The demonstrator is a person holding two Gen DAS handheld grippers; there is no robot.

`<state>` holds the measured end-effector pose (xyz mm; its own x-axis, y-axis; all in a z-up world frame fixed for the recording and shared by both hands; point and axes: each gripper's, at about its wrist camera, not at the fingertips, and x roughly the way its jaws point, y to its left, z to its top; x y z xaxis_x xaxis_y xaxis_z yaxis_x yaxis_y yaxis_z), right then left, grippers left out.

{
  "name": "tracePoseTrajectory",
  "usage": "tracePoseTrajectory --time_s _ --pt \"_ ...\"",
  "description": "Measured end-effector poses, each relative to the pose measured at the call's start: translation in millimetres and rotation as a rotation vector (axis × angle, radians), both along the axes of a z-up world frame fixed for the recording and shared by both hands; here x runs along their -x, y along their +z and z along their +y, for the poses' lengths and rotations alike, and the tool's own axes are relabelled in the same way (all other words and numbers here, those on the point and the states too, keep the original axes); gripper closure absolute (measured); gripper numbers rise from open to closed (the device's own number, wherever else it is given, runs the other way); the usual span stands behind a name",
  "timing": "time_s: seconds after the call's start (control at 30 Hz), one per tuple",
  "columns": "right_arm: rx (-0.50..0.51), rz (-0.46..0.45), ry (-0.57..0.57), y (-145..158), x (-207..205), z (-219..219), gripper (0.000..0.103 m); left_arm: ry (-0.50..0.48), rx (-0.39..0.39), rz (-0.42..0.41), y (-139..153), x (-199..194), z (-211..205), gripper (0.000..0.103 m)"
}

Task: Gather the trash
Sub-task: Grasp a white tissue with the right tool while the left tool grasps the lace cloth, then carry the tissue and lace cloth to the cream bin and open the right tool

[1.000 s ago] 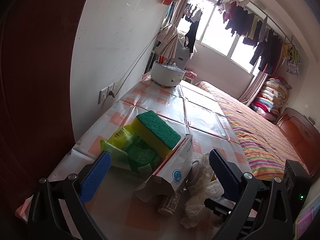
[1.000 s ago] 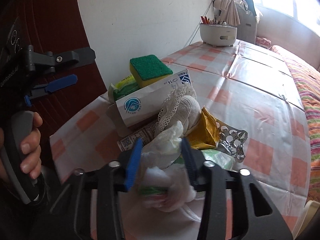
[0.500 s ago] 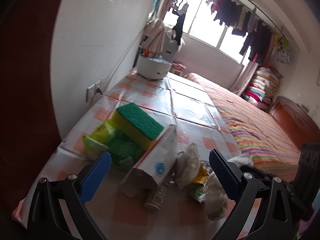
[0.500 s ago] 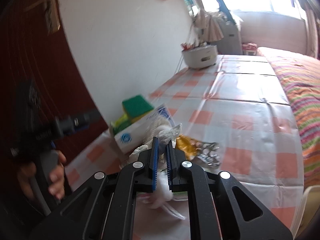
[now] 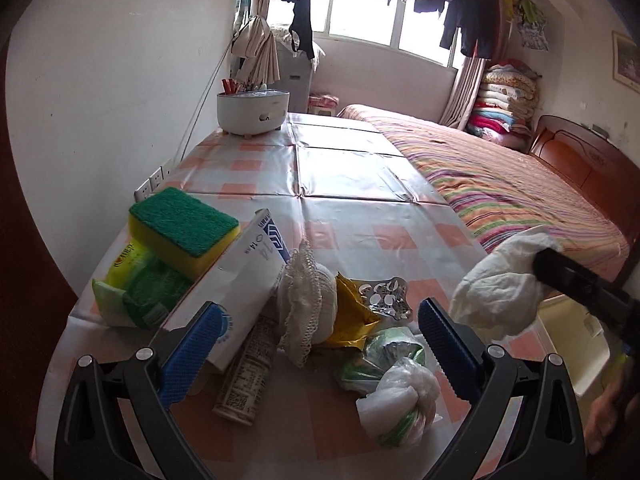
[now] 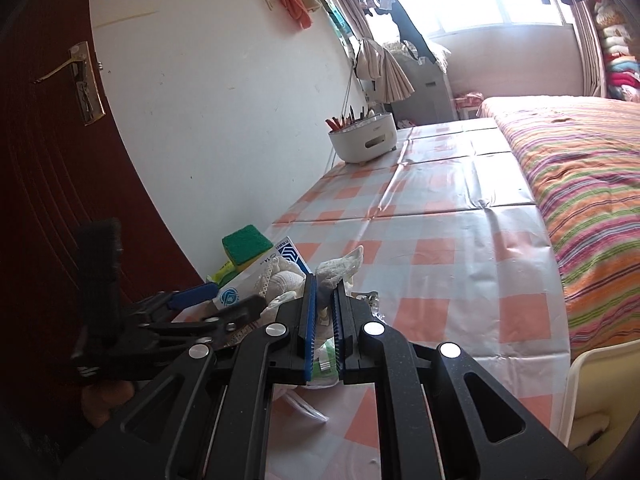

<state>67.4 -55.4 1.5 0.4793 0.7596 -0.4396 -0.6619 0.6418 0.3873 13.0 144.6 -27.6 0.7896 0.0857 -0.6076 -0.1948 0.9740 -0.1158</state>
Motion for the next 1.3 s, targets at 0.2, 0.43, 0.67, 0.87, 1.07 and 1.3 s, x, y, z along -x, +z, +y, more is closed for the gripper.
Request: tracePoseTrajectory --time_s 0.2,0.43,0.67,0.87,1.07,1.3 --pt "-0.018 -0.001 -0.008 2 2 -12 0.096 0.028 0.012 0.072 -16 -19 4 0.042" --pt "-0.035 -0.007 -0.031 3 2 -24 0.095 0.042 0.100 0.104 -32 -25 20 0.071" --pt "-0.043 -0.026 -0.064 6 4 -33 0.095 0.026 0.144 -0.062 -1 -2 23 0.073" --pt "-0.038 -0.032 -0.082 6 4 -39 0.095 0.013 0.161 -0.086 11 1 17 0.073" --pt "-0.016 -0.049 -0.104 6 7 -46 0.095 -0.016 0.162 -0.083 14 0 6 0.072" --pt "0.009 -0.065 -0.139 5 10 -63 0.095 -0.063 0.156 -0.095 20 -1 -13 0.072"
